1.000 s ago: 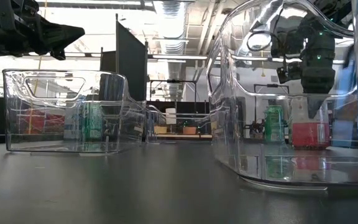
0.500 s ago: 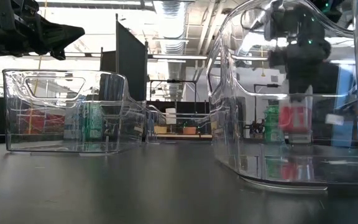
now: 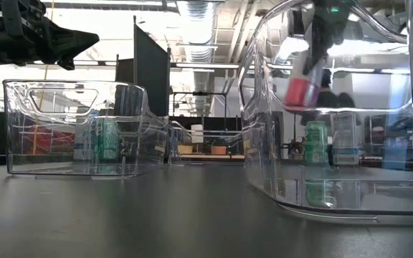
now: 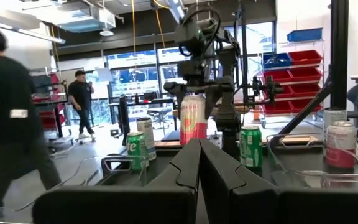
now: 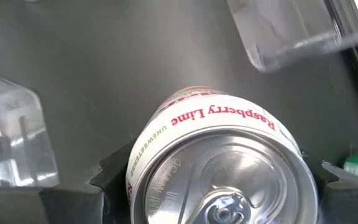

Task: Sort soda cans
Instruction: Put the pink soda can into the middle transparent bin

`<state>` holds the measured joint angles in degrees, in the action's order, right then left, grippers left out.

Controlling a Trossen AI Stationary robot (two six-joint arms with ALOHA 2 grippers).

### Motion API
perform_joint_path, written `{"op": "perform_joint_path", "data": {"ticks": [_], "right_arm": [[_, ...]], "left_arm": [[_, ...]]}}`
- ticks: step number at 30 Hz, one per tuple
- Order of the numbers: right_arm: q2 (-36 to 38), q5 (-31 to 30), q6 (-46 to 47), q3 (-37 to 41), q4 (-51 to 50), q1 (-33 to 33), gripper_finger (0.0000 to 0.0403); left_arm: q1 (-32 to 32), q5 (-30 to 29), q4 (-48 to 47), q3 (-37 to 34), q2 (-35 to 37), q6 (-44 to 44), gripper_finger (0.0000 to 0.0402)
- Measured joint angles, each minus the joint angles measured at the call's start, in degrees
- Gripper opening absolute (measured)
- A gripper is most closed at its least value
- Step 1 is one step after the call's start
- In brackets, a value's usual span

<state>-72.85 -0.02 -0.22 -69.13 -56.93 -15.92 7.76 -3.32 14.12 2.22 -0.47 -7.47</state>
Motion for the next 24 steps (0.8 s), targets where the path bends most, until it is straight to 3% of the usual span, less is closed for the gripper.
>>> {"op": "perform_joint_path", "data": {"ticks": [18, 24], "right_arm": [[-30.8, -0.06, -13.09, -40.81, -6.75, 9.5, 0.0299], [-39.21, -0.1, -15.51, -51.13, -7.57, 11.26, 0.0299]], "left_arm": [[-0.01, -0.46, 0.38, 0.0, 0.0, 1.53, 0.0007], [0.01, -5.54, 0.39, 0.0, -0.14, 4.98, 0.0023]]}}
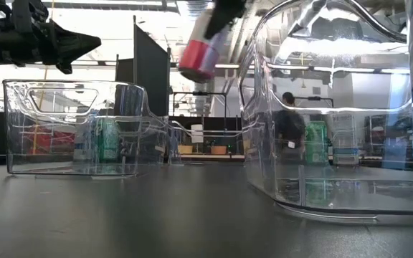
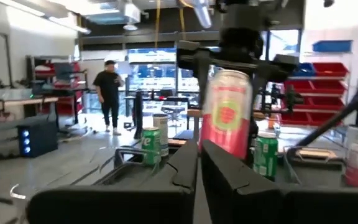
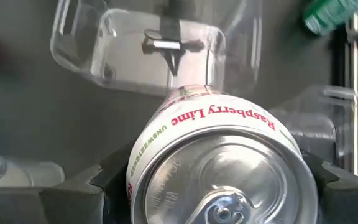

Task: Sort soda cans
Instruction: Put the pink soda can into the middle transparent bin

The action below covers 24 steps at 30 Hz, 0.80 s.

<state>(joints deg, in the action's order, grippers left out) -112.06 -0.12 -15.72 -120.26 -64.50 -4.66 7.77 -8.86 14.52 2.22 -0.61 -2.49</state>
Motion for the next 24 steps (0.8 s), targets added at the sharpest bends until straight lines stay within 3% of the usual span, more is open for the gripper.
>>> {"op": "perform_joint_path", "data": {"ticks": [3, 7, 13, 20, 24], "right_arm": [[-3.22, 0.02, -1.6, -3.26, -0.33, 0.84, 0.0299], [-6.54, 0.05, -3.34, -6.12, -0.39, 1.43, 0.0299], [-9.19, 0.01, -4.87, -8.4, 1.34, 1.61, 0.0299], [-9.21, 0.12, -6.85, -8.79, 7.22, 1.67, 0.0299], [-9.23, 0.42, -7.35, -8.75, 8.61, 1.65, 0.0299]], "left_arm": [[-0.01, -1.47, 0.51, 0.02, -0.95, 2.92, 0.0064], [-0.02, -1.88, 1.26, 0.02, -4.4, 6.0, 0.0149], [-0.36, -1.31, 3.87, 4.71, -15.59, 6.22, 0.026], [-3.56, -0.81, 0.63, 15.82, -32.94, -1.56, 0.0279], [-4.38, -3.02, -0.93, 20.82, -37.93, -4.6, 0.0279]]}}
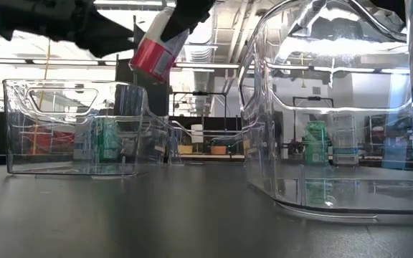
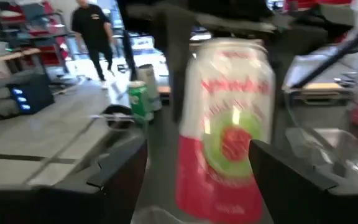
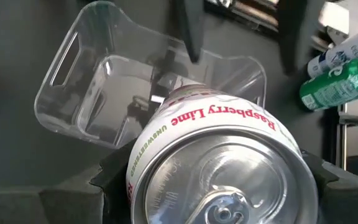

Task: Sort soda cans
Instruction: Put the pink soda can into the middle transparent bin

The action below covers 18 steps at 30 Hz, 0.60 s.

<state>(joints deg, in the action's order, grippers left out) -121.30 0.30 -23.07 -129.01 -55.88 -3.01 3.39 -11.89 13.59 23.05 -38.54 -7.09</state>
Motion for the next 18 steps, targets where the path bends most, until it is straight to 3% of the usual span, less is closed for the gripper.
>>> {"op": "perform_joint_path", "data": {"ticks": [12, 18], "right_arm": [[0.02, 0.35, 0.09, 0.07, -0.01, -0.02, 0.0299], [0.04, 0.32, 0.11, 0.11, -2.24, -0.08, 0.0299]], "left_arm": [[-3.78, 2.26, 2.82, 1.23, -5.35, -2.64, 0.028], [-4.06, 1.17, 4.21, 3.26, -11.18, -1.99, 0.0309]]}}
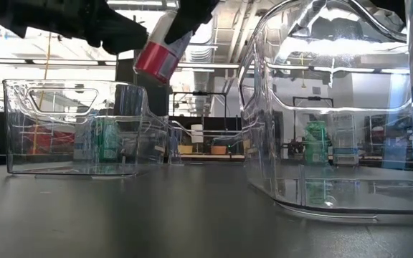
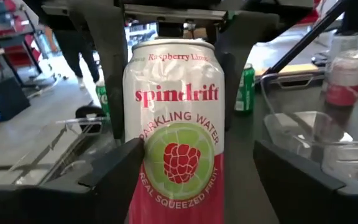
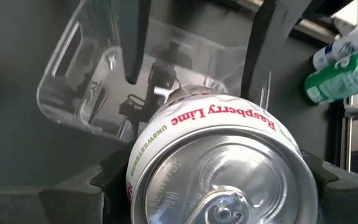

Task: Sort soda cans
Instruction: Put the pink soda can into the middle transparent bin

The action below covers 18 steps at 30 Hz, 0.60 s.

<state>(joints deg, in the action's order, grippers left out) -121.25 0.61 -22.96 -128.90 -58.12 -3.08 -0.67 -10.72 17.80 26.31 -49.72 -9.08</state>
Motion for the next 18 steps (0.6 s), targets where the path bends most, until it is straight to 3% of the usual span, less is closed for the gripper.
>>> {"op": "perform_joint_path", "data": {"ticks": [7, 18], "right_arm": [[0.0, -0.73, -0.07, 0.12, -1.29, -0.08, 0.0299], [0.04, 0.04, -0.62, -0.16, 2.21, 0.17, 0.0298]], "left_arm": [[0.0, -4.44, -6.97, 6.48, -7.14, 0.49, 0.0349], [0.53, -11.16, -12.67, 10.9, -13.64, 1.67, 0.0355]]}}
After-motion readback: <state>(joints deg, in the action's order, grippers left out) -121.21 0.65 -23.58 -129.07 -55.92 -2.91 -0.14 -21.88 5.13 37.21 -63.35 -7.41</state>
